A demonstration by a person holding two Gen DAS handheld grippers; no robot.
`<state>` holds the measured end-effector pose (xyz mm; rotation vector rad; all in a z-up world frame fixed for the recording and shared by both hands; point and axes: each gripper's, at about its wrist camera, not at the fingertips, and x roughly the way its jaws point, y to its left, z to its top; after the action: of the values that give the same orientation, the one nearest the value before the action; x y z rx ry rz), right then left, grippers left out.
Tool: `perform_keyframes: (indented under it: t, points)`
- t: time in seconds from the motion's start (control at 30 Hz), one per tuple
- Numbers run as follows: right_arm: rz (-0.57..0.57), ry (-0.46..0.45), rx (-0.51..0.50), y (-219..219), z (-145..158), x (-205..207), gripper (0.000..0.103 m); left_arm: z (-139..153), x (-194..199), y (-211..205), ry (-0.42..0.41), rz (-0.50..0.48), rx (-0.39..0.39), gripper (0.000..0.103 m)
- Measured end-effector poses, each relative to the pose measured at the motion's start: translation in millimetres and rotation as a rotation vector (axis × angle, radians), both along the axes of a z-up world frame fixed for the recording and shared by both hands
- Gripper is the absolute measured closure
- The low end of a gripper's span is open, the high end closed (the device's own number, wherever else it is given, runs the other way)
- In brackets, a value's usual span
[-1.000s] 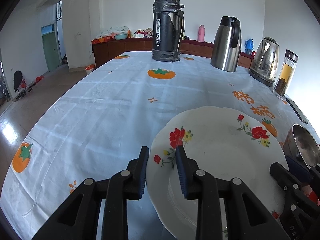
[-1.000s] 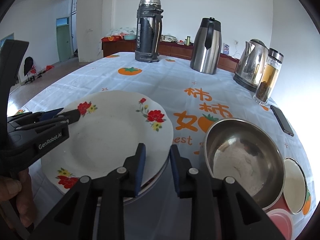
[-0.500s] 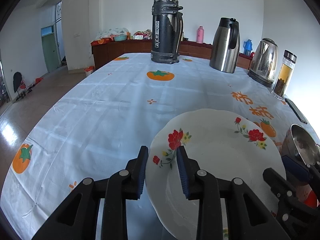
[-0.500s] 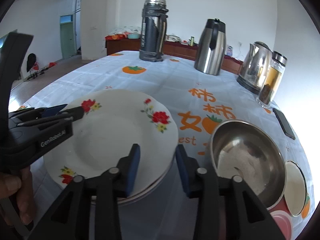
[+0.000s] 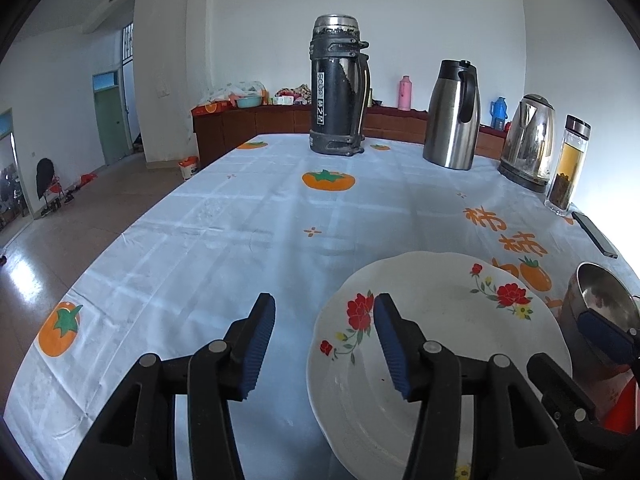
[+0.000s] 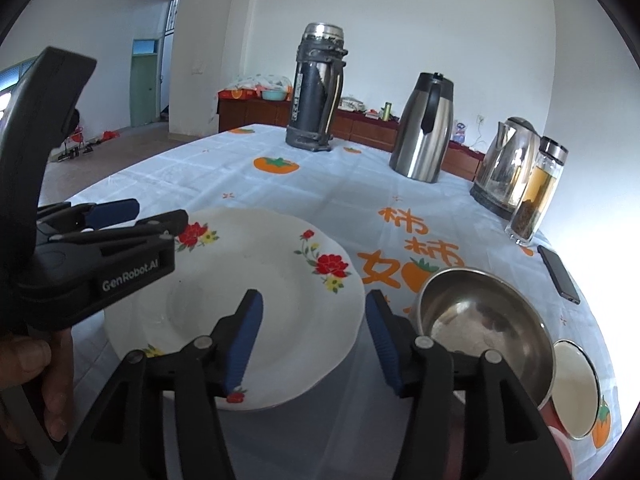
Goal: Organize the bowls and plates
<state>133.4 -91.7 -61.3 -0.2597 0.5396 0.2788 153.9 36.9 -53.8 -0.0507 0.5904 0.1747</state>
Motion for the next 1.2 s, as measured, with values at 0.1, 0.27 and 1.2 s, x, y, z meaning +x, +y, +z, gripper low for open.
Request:
perform_keyframes:
  t: [0.1,0.27,1.2]
  points:
    - [-0.01,-0.022,0.027,-6.2,3.8,-4.8,0.049,2.6,-2.3,-0.3,-0.018,0.004,-0.006,0.049]
    - [-0.029,-0.047,0.069,-26.5,18.0,-22.0,0.05,12.7,-16.6,-8.6,-0.033,-0.009,-0.031,0.049]
    - [-0.326,-0.006,0.162,-200.6,10.8,-107.9,0.073,8.9,-88.8,-191.9,0.091,-0.566,-0.013,0.049]
